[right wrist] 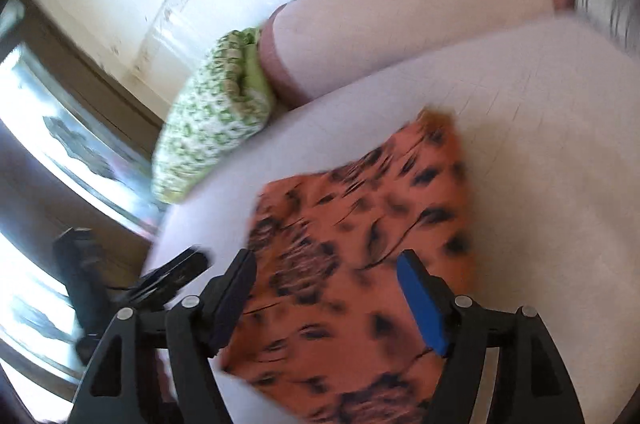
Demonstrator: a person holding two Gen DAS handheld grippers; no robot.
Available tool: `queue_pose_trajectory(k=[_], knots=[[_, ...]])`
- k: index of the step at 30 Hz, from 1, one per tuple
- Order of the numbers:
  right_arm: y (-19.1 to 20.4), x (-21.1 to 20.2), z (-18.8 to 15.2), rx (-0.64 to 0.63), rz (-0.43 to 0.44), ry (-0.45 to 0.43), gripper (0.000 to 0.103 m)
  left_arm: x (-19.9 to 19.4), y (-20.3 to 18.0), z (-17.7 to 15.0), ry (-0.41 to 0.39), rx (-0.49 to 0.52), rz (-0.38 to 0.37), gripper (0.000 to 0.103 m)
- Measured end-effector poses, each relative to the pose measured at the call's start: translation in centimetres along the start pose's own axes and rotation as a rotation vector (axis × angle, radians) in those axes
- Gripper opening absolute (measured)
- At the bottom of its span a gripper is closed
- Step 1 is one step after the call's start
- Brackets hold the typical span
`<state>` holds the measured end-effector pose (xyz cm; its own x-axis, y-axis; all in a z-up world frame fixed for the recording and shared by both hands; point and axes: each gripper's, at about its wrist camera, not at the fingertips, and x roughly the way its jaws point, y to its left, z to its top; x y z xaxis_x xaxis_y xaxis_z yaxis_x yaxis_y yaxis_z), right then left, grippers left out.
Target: Fold small clothes
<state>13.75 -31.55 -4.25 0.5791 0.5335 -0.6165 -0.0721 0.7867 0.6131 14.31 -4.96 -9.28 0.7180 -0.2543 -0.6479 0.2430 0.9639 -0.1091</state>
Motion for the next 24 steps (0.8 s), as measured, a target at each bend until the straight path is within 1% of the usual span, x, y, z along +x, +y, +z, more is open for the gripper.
queue_pose_trajectory(k=[1, 2, 3, 4, 5, 6, 7, 8, 9, 10, 12, 13, 15, 16, 17, 18, 19, 20, 21, 22, 23, 24], knots=[[-0.1, 0.6, -0.6, 0.046, 0.026, 0.008, 0.076, 0.5, -0.5, 0.4, 0.004, 0.006, 0.008, 0.056], [-0.8, 1.1, -2.1, 0.104, 0.048, 0.023, 0.076, 1.2, -0.7, 0.8, 0.010, 0.010, 0.011, 0.058], [-1.3, 1.6, -3.1, 0.120, 0.051, 0.044, 0.077, 2.3, -0.8, 1.0, 0.025, 0.002, 0.004, 0.060], [-1.9, 2.6, -4.4, 0.118, 0.042, 0.087, 0.077, 3.7, -0.6, 1.1, 0.050, -0.016, -0.005, 0.063], [-2.4, 3.1, -5.1, 0.111, 0.028, 0.100, 0.077, 5.3, 0.0, 0.8, 0.098, -0.033, 0.000, 0.063], [-2.6, 3.5, -5.6, 0.107, 0.022, 0.094, 0.077, 8.2, 0.9, 0.1, 0.208, -0.046, 0.057, 0.063], [-2.5, 3.3, -5.6, 0.103, 0.026, 0.083, 0.077, 10.0, 1.9, -0.5, 0.276, -0.067, 0.101, 0.064], [-2.3, 3.3, -5.3, 0.100, 0.026, 0.092, 0.077, 10.7, 2.9, -1.0, 0.290, -0.108, 0.063, 0.065], [-1.8, 3.2, -4.7, 0.089, 0.027, 0.106, 0.077, 10.5, 3.9, -1.1, 0.274, -0.159, 0.020, 0.065], [-1.3, 2.8, -4.2, 0.066, 0.023, 0.107, 0.077, 9.9, 4.0, -0.9, 0.260, -0.159, 0.026, 0.065], [-0.6, 2.0, -2.8, 0.014, 0.030, 0.074, 0.077, 7.9, 3.0, 0.0, 0.199, -0.096, 0.061, 0.065], [-0.4, 1.8, -2.0, -0.001, 0.026, 0.061, 0.077, 7.0, 2.6, 0.4, 0.162, -0.074, 0.068, 0.065], [-0.2, 1.9, 0.0, -0.017, 0.044, 0.029, 0.077, 5.1, 1.7, 1.1, 0.102, -0.040, 0.061, 0.065], [-0.5, 2.0, 1.0, -0.010, 0.050, 0.009, 0.077, 4.8, 1.5, 1.2, 0.091, -0.027, 0.074, 0.065], [-1.0, 2.2, 2.1, 0.014, 0.065, -0.007, 0.079, 4.8, 1.2, 1.2, 0.089, -0.007, 0.096, 0.065], [-2.0, 3.0, 3.0, 0.050, 0.093, -0.004, 0.082, 5.3, 0.9, 0.7, 0.103, 0.025, 0.139, 0.065], [-3.1, 4.2, 3.5, 0.083, 0.097, 0.012, 0.085, 6.0, 0.8, 0.3, 0.124, 0.038, 0.168, 0.065], [-4.7, 5.7, 3.7, 0.134, 0.059, 0.041, 0.085, 6.7, 1.0, -0.2, 0.155, 0.039, 0.192, 0.065], [-6.2, 7.2, 3.5, 0.191, 0.030, 0.086, 0.085, 7.5, 1.5, -1.0, 0.201, 0.019, 0.200, 0.065], [-7.2, 7.8, 3.1, 0.217, 0.034, 0.096, 0.085, 7.5, 1.7, -1.3, 0.207, -0.001, 0.187, 0.065], [-7.0, 7.1, 2.8, 0.205, 0.044, 0.064, 0.085, 7.1, 2.0, -1.5, 0.190, -0.020, 0.180, 0.065], [-6.4, 6.5, 2.8, 0.190, 0.042, 0.054, 0.085, 6.5, 2.1, -1.5, 0.174, -0.017, 0.189, 0.065]])
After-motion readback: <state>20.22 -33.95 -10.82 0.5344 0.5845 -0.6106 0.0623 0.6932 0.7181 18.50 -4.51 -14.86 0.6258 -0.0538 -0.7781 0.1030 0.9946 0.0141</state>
